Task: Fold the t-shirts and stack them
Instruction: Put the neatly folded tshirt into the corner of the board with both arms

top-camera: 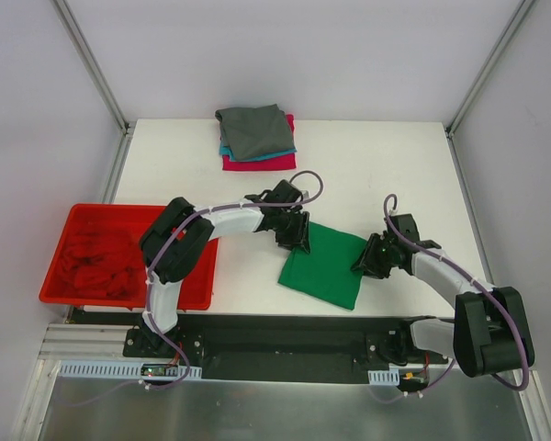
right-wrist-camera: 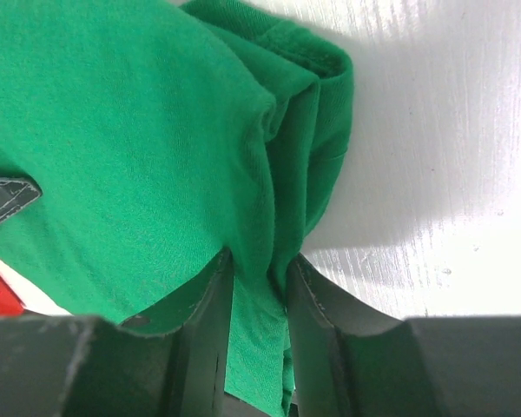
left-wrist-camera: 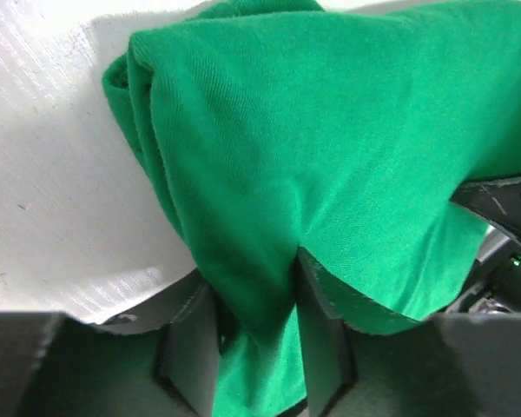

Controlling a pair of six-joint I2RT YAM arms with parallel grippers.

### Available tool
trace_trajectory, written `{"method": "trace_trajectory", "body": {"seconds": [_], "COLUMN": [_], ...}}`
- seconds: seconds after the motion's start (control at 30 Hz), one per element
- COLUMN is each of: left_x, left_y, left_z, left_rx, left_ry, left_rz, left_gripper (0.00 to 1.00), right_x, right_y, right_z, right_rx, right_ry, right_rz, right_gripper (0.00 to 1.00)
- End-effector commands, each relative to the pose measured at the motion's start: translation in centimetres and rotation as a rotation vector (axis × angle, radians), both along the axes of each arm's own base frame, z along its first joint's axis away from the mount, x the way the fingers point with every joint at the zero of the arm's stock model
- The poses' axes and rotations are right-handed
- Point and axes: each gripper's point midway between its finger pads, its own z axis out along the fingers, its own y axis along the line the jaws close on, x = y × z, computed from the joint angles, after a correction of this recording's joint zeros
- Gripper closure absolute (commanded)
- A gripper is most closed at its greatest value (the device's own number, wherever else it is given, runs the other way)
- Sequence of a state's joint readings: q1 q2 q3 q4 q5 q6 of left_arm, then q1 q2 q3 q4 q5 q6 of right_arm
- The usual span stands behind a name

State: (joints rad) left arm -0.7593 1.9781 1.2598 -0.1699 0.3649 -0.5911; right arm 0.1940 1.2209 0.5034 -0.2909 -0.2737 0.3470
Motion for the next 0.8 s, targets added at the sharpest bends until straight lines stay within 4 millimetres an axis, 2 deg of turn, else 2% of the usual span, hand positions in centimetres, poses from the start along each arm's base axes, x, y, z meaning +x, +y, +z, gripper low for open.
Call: {"method": "trace_trajectory", "body": {"seconds": [0.0,0.03,0.07,0.17,0.2,0.23,0.27,0.3,0.33,0.63,0.7,0.77], "left_x": [-2.3,-2.3,-1.9,-0.6,0.0,0.6,1.4,2.1,3.0,11.2,12.9,14.0], "left_y": [1.9,1.7,1.7,1.8,2.1,2.4,2.7,2.8,3.0,5.0,5.1,5.1], "left_z": [-3.5,-3.4,-3.5,-2.7,-2.4,-2.0,-1.5,-0.9,-0.2,5.6,6.6,7.1], "left_rx": [0.161,0.161,0.169,0.189,0.204,0.225,0.246,0.262,0.285,0.510,0.550,0.563], "left_ry": [0.043,0.031,0.017,-0.060,-0.094,-0.129,-0.165,-0.203,-0.250,-0.591,-0.650,-0.672], "left_rz": [0.027,0.021,0.021,0.002,0.001,-0.003,0.005,0.001,0.007,0.083,0.090,0.089], "left_gripper": [0.73,0.91,1.00,1.00,1.00,1.00,1.00,1.00,1.00,1.00,1.00,1.00], "right_x": [-1.2,-1.2,-1.2,-1.0,-0.8,-0.7,-0.5,-0.2,-0.1,1.2,1.3,2.4], "right_y": [-1.5,-1.5,-1.5,-1.3,-1.2,-1.2,-1.2,-1.5,-2.0,-5.9,-6.1,-5.1], "right_z": [-1.5,-1.5,-1.5,-1.3,-1.1,-0.8,-0.4,0.1,0.5,5.3,6.0,6.4], "right_rx": [-0.087,-0.087,-0.085,-0.072,-0.067,-0.063,-0.064,-0.081,-0.104,-0.233,-0.228,-0.160], "right_ry": [0.039,0.038,0.033,0.011,-0.001,-0.015,-0.034,-0.051,-0.068,-0.376,-0.436,-0.502], "right_rz": [0.003,0.003,0.005,0.008,0.010,0.013,0.018,0.009,-0.018,-0.167,-0.193,-0.193], "right_gripper": [0.67,0.67,0.67,0.65,0.61,0.51,0.30,0.15,0.05,0.04,0.04,0.04]}}
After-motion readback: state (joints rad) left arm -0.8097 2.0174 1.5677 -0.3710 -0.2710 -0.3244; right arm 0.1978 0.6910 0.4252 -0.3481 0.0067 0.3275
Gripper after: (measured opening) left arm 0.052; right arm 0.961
